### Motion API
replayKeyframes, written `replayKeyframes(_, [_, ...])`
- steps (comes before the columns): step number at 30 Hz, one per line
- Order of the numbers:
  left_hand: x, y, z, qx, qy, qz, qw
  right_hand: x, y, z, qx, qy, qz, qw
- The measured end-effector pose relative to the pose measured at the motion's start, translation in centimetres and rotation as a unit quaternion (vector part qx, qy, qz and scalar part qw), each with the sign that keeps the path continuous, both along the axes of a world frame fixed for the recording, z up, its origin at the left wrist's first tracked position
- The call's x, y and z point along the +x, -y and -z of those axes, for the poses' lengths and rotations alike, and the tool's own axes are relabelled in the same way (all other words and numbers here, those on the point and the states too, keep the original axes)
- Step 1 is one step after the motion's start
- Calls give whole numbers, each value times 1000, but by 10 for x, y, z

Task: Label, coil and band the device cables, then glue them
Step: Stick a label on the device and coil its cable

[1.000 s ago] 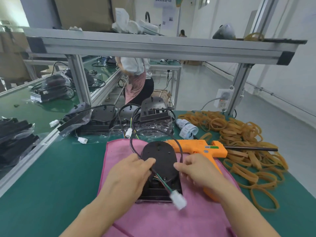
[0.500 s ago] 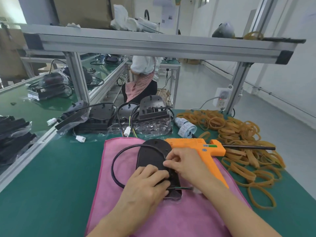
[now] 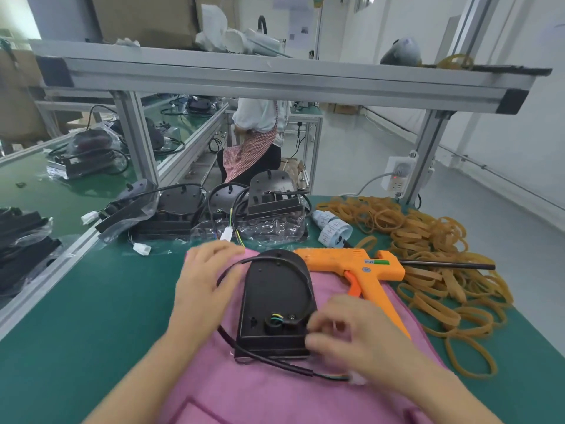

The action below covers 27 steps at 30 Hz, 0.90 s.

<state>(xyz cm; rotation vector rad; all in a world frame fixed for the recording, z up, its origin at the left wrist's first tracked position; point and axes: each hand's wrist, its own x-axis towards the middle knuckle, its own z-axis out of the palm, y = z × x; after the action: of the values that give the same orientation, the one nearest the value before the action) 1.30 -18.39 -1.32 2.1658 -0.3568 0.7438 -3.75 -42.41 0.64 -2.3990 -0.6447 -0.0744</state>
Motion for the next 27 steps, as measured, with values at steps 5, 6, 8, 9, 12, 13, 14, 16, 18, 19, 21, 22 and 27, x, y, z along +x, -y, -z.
replayKeyframes(5, [60,9,9,123,-169,-16,978,51,-32,3,-72,4,219,973])
replayKeyframes(6, [64,14,11,117,-179,6,977,58,-36,6,-93,-5,232,968])
replayKeyframes(8, [68,18,10,88,-184,23,979,70,-42,10,-89,-4,242,966])
replayKeyframes(9, [69,19,10,82,-182,21,980,72,-44,11,-79,12,247,966])
replayKeyframes(12, [67,20,10,35,-156,-6,987,75,-54,14,-14,59,265,962])
replayKeyframes(13, [66,21,9,4,-148,-17,989,76,-57,15,-1,65,270,961])
replayKeyframes(14, [66,24,7,-21,-142,-31,989,76,-58,16,2,67,271,960])
replayKeyframes(16, [67,30,0,-40,-141,-59,987,80,-60,18,-6,75,276,958])
replayKeyframes(18, [71,37,-7,-7,-161,-83,983,86,-60,18,-21,82,288,954])
replayKeyframes(19, [74,40,-10,17,-179,-100,979,88,-60,18,-33,84,295,951])
replayKeyframes(21, [79,44,-11,28,-222,-131,966,93,-63,19,-54,84,302,948])
replayKeyframes(22, [78,46,-9,18,-241,-141,960,95,-64,20,-54,79,299,949])
replayKeyframes(27, [69,39,-8,19,-267,-144,953,98,-61,23,-37,62,259,963])
